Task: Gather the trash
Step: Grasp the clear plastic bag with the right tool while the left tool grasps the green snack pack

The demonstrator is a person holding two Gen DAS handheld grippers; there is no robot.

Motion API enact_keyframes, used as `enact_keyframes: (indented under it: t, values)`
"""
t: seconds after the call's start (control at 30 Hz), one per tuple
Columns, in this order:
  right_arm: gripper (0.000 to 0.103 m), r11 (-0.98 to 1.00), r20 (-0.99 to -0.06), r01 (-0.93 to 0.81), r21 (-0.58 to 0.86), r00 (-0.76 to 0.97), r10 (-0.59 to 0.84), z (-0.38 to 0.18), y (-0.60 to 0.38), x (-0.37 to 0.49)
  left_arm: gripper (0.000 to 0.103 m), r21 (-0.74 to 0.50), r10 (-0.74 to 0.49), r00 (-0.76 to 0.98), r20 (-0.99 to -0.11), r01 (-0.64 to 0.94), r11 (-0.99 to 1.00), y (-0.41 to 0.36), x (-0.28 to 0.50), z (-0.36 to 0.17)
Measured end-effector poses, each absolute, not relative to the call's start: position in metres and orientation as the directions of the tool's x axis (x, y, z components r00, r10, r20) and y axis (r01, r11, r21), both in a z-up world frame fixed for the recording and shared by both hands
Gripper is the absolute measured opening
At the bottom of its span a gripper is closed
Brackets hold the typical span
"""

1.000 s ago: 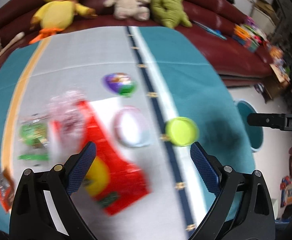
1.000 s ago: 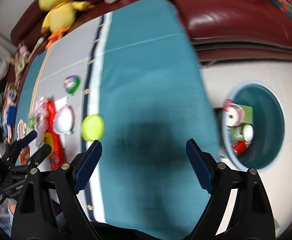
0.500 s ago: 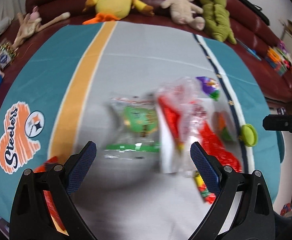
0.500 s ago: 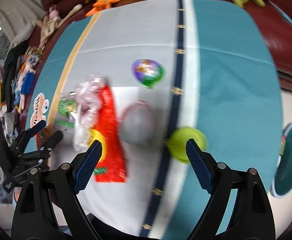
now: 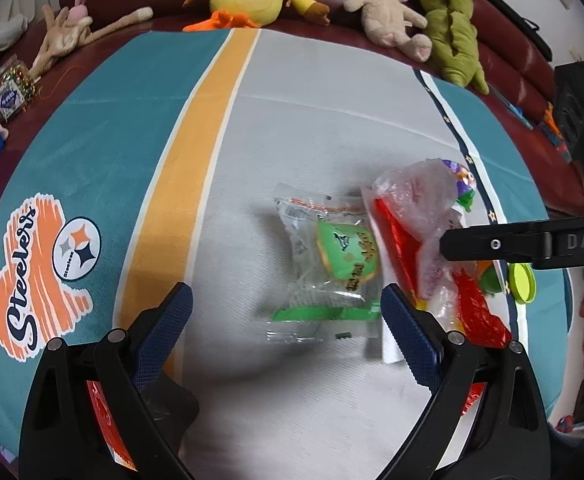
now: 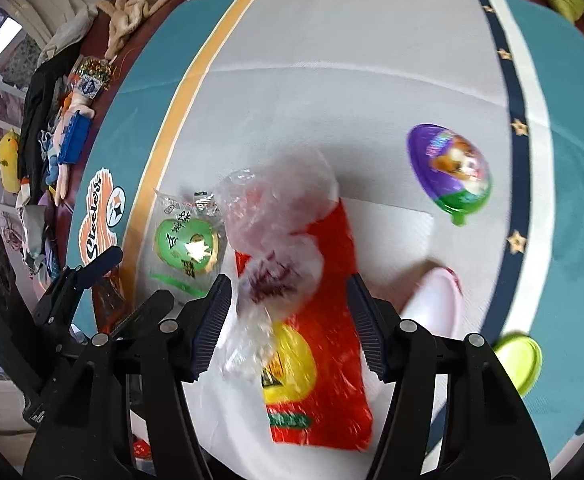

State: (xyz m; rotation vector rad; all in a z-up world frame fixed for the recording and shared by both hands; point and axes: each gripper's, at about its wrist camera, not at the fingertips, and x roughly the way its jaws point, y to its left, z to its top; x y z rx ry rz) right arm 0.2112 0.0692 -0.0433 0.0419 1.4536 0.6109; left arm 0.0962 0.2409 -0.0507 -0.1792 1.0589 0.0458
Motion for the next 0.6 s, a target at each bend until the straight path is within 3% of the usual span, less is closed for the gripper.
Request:
enact_keyframes:
  t: [0.17,0.27,0.4,0.6]
  values:
    - [0.056,0.851,-0.911,-0.346,0.395,-0.028,0.411,-0.057,0.074,0.218,0.095,-0.132,-0.057,0.478,-0.876,-0.124,0.983,0.243,0.100,-0.057]
    - [0.042,0.850,-0.908,-0.336,0.406,-0.042,0.418,-0.063,0.073,0.219,0.095,-0.138,-0.062,0.475,-0.878,-0.126,0.982,0.243,0.103,-0.059]
    - [0.033,0.840,-0.901,-0.347,0.418,-0.039,0.432,-0.063,0.071,0.219,0.095,-0.138,-0.066,0.472,-0.879,-0.121,0.983,0.240,0.106,-0.061]
    - [0.032,0.836,-0.894,-0.372,0.403,0.036,0.447,-0.038,0.057,0.219,0.095,-0.135,-0.067,0.465,-0.883,-0.115,0.984,0.233,0.113,-0.063]
